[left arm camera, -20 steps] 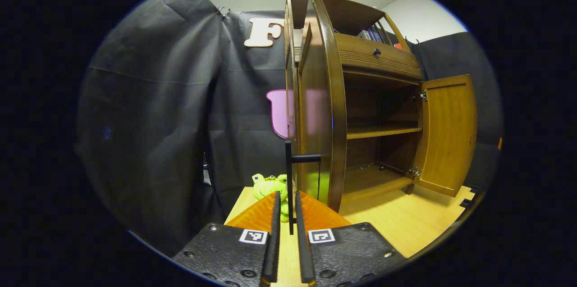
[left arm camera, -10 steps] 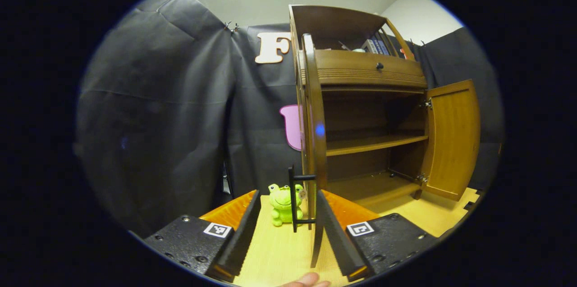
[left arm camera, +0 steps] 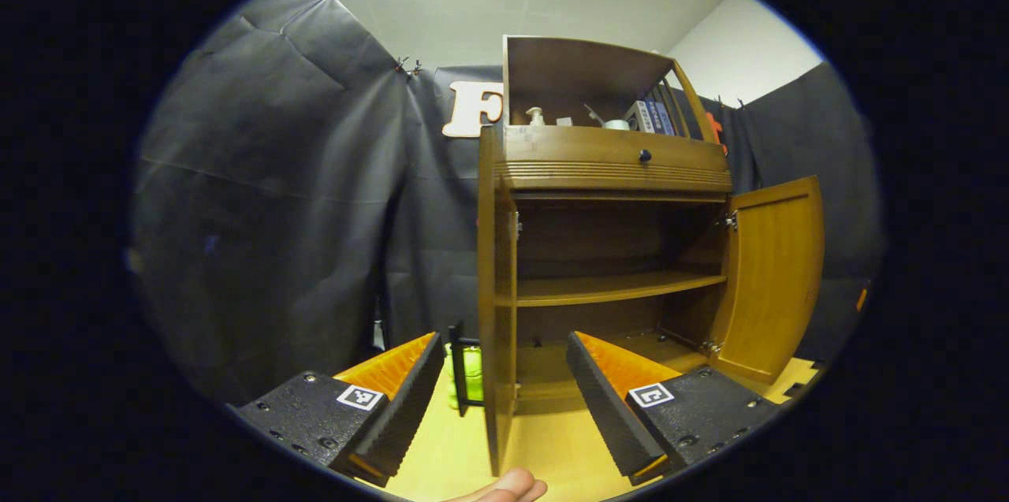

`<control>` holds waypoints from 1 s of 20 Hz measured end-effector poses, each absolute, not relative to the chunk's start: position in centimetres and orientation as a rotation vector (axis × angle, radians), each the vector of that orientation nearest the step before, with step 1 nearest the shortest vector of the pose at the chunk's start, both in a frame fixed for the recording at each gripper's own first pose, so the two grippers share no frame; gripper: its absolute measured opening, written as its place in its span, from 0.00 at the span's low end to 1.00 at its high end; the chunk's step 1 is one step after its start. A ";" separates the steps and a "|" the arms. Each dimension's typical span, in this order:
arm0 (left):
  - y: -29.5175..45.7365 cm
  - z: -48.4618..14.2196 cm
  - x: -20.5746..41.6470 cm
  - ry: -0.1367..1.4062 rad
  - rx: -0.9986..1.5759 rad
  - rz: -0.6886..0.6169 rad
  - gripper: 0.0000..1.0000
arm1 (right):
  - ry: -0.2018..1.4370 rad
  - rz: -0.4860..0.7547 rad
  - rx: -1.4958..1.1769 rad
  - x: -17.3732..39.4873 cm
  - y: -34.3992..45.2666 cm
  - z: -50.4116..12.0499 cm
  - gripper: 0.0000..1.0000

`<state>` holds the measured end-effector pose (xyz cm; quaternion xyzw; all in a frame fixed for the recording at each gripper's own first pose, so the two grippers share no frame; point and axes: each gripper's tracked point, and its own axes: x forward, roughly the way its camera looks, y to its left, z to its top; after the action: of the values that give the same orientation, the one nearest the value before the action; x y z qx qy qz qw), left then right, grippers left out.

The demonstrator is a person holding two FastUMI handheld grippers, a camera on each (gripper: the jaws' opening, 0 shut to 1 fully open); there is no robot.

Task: Open the right door of the double-door shoe cabinet with the right hand, and open the left door with the left hand.

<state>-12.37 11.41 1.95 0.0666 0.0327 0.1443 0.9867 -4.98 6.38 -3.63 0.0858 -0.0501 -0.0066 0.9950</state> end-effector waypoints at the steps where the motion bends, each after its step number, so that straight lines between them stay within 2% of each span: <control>1: 10.6 2.0 -12.1 0.063 0.130 0.279 0.98 | -0.095 -0.007 0.170 -4.9 6.6 -3.8 0.83; 3: 9.3 1.9 -11.6 0.060 0.131 0.264 0.98 | -0.087 -0.003 0.160 -4.8 6.6 -4.1 0.76; 8: 5.6 0.7 -9.8 0.073 0.155 0.207 0.98 | -0.093 0.009 0.149 -4.7 7.3 -3.8 0.76; 9: 4.9 0.4 -9.6 0.077 0.160 0.197 0.98 | -0.092 0.013 0.143 -4.7 7.4 -3.8 0.86; 12: 2.8 -1.6 -9.4 0.088 0.173 0.162 0.99 | -0.083 0.024 0.132 -4.4 8.1 -4.2 1.00; 20: -1.3 -5.9 -8.4 0.116 0.189 0.127 0.99 | -0.070 0.088 0.126 -3.5 11.0 -4.6 1.00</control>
<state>-8.37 -1.30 -5.86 0.0943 0.0579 0.0632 0.9918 -3.48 11.03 -4.59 0.0629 -0.0351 0.0441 0.9964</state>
